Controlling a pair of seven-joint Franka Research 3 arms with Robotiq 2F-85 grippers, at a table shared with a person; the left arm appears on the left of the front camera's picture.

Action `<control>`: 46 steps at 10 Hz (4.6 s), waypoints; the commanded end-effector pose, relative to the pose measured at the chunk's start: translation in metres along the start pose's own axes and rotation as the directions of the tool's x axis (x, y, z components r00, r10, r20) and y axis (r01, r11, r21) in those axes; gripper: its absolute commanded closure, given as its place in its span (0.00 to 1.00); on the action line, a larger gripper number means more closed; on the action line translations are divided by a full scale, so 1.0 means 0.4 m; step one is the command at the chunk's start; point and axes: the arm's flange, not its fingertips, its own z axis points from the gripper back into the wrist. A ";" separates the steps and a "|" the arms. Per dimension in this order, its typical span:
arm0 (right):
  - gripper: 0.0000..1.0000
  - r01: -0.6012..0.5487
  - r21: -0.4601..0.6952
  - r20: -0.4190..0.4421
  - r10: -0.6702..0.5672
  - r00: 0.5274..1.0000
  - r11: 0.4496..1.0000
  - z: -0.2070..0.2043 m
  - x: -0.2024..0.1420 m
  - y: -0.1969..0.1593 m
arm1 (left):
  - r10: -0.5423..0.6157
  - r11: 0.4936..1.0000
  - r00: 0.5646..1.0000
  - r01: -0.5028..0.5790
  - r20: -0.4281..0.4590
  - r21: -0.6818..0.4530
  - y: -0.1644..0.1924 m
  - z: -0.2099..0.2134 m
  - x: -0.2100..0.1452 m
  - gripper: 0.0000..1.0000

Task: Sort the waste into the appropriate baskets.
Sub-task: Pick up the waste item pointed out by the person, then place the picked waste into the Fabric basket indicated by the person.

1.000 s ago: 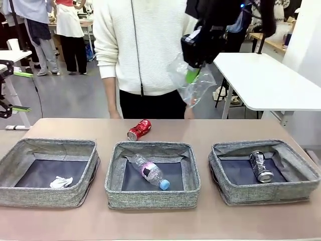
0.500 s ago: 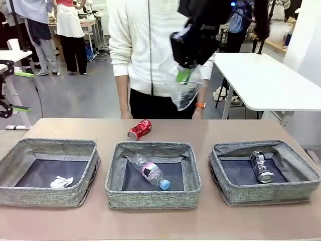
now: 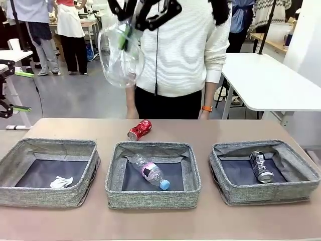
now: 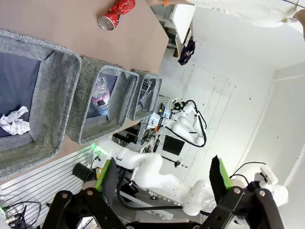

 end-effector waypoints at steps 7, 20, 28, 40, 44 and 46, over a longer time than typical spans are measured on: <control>0.96 0.076 -0.100 0.028 -0.073 0.997 0.992 0.051 0.044 -0.005 | 0.001 1.000 1.000 -0.001 0.002 0.008 -0.002 0.003 -0.006 0.00; 0.96 0.042 -0.067 0.027 -0.041 0.999 0.997 0.041 0.032 -0.009 | 0.001 1.000 1.000 -0.001 0.002 0.008 -0.002 0.003 -0.006 0.00; 0.96 0.042 -0.067 0.027 -0.041 0.999 0.997 0.041 0.032 -0.009 | 0.001 1.000 1.000 -0.001 0.002 0.008 -0.002 0.003 -0.006 0.00; 0.96 -0.057 -0.178 -0.302 0.000 0.953 0.982 -0.527 0.196 -0.357 | 0.001 1.000 1.000 -0.001 0.002 0.008 -0.002 0.003 -0.006 0.00; 0.96 -0.165 -0.236 -0.362 0.071 0.929 0.958 -0.630 0.222 -0.380 | 0.001 1.000 1.000 -0.001 0.002 0.008 -0.002 0.003 -0.006 0.00; 0.96 -0.144 -0.233 -0.333 0.061 0.941 0.962 -0.623 0.229 -0.380 | 0.001 1.000 1.000 -0.001 0.002 0.008 -0.002 0.003 -0.006 0.00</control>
